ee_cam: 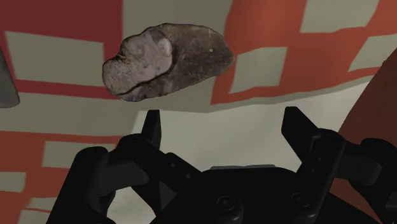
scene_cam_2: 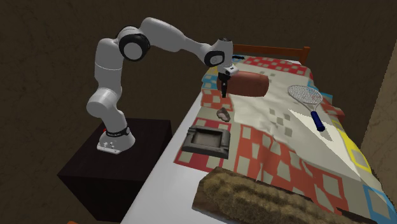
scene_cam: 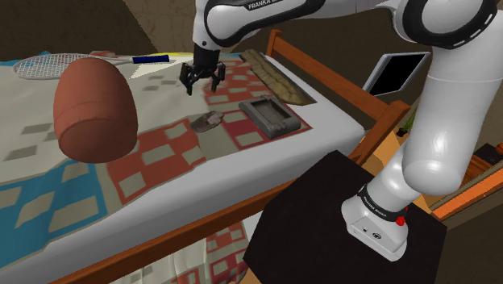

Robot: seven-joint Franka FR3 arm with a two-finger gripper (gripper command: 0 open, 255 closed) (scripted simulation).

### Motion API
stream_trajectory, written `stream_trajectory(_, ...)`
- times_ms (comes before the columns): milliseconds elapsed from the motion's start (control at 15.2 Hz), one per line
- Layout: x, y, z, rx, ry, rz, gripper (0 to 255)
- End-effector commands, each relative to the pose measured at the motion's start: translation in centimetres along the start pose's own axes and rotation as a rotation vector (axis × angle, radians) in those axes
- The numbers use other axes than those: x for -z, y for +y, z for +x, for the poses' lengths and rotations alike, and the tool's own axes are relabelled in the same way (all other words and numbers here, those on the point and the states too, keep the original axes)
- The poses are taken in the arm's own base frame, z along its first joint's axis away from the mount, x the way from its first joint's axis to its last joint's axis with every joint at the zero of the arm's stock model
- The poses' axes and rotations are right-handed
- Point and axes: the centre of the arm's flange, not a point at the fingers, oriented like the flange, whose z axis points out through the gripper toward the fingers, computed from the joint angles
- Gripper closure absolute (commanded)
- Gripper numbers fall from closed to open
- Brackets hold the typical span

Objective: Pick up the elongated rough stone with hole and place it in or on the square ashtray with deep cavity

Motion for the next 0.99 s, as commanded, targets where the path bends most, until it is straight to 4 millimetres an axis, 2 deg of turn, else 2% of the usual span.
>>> stream_trajectory(0,-1.1,-0.1,0.0,0.000,0.001,0.001,0)
stream_trajectory(198,-2.4,-0.1,0.0,0.000,0.001,0.001,0)
stream_trajectory(660,-2.4,-0.1,0.0,0.000,0.001,0.001,0)
stream_trajectory(726,-2.4,-0.1,0.0,0.000,0.001,0.001,255)
stream_trajectory(924,-2.4,-0.1,0.0,0.000,0.001,0.001,255)
